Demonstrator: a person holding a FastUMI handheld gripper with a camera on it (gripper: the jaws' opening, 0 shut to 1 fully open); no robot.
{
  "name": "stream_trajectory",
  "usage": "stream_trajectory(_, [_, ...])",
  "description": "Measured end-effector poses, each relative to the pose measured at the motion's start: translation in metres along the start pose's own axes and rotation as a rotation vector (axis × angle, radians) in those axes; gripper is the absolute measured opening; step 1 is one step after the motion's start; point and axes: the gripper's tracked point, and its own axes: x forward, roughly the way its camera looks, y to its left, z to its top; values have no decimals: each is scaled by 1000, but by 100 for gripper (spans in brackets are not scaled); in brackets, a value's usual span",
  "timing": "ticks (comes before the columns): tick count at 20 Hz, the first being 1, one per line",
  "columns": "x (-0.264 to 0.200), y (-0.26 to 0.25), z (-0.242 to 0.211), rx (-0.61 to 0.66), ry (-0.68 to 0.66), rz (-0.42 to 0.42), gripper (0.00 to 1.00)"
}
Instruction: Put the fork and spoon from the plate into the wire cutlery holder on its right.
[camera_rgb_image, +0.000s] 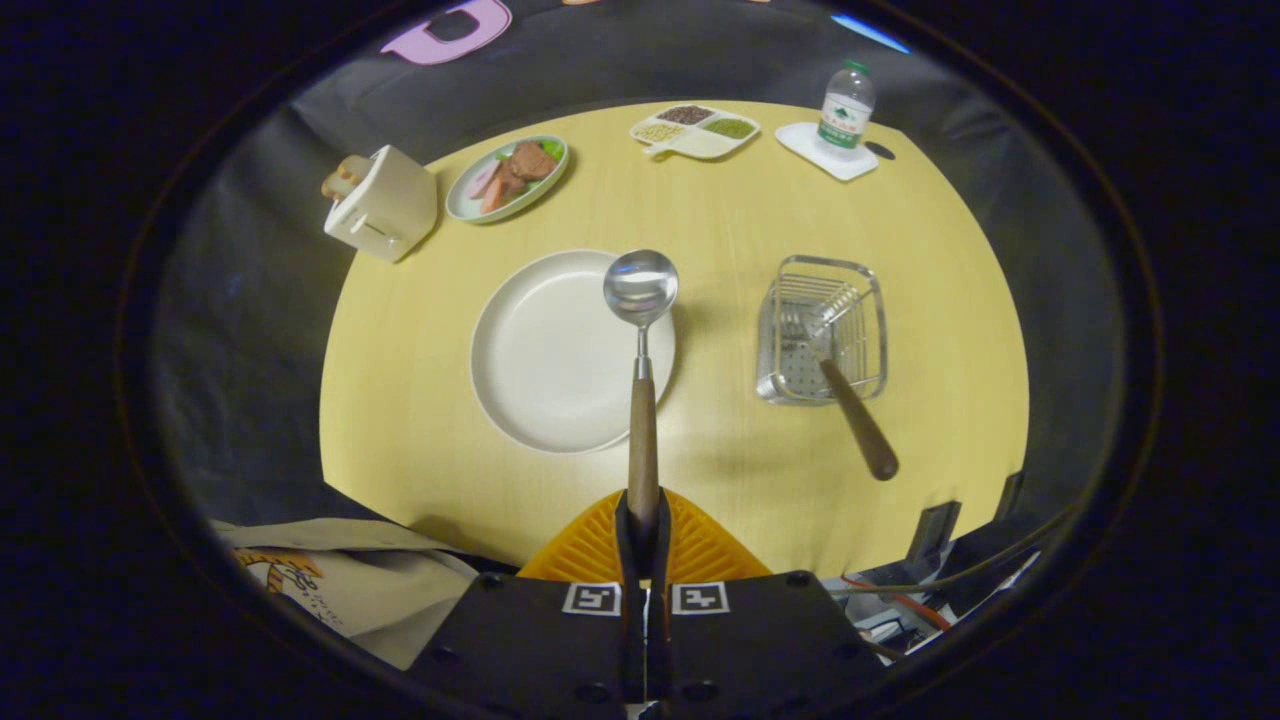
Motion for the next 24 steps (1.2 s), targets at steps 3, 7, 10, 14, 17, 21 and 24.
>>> stream_trajectory(3, [-10,-21,-1,-1,12,-23,5])
stream_trajectory(7, [-20,-49,0,10,32,-51,5])
stream_trajectory(10, [-20,-60,-2,34,60,-47,5])
stream_trajectory(14, [-16,-67,-5,59,98,-32,5])
stream_trajectory(17, [-15,-77,-5,98,124,-29,5])
stream_trajectory(21, [-11,-84,-5,134,148,-32,5])
stream_trajectory(24, [-10,-85,1,178,132,-16,8])
